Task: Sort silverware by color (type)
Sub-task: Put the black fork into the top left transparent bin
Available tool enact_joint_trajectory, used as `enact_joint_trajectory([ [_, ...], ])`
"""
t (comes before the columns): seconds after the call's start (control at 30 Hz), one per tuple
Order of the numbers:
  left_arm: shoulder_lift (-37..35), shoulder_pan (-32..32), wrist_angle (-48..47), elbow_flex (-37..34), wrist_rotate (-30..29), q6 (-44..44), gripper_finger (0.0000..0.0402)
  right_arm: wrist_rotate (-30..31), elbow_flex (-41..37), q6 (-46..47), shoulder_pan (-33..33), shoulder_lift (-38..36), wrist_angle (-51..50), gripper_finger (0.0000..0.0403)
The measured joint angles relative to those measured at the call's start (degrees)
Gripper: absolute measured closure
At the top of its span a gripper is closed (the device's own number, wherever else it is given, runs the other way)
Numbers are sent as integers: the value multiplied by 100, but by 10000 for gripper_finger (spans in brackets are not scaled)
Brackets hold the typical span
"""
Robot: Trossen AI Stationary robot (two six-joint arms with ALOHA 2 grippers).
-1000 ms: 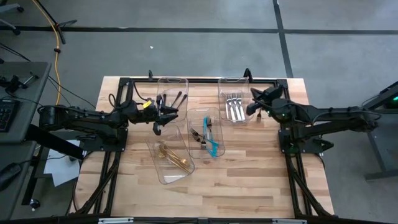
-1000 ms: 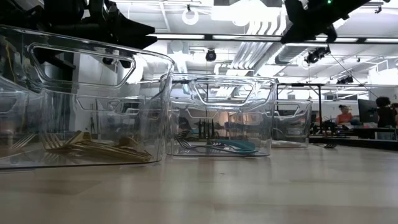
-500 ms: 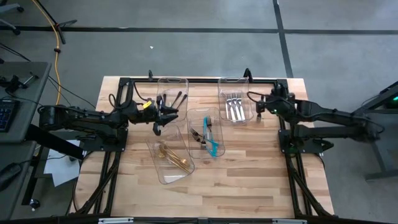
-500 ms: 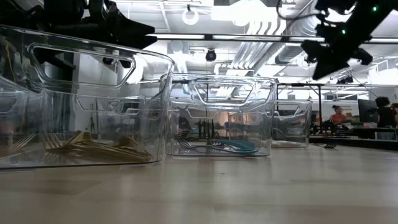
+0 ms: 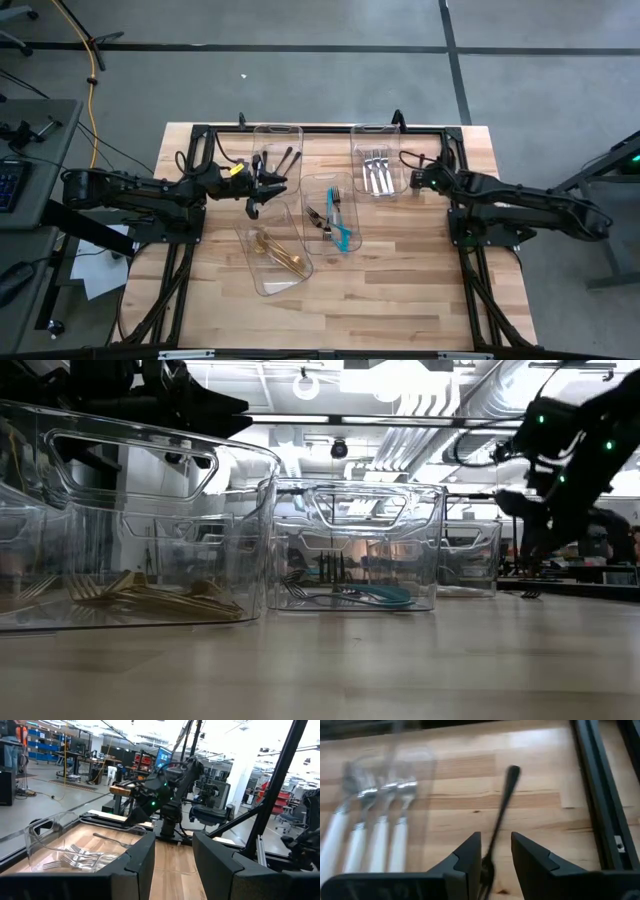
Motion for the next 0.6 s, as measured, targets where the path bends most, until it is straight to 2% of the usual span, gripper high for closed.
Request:
enact_joint_trajectory([
  [0.37, 0, 0, 2, 0, -10, 7, 275, -270, -827, 125, -606, 53, 1457, 300],
  [0.6, 0, 0, 24, 0, -23, 11, 275, -429, -942, 284, -693, 522, 1979, 300],
])
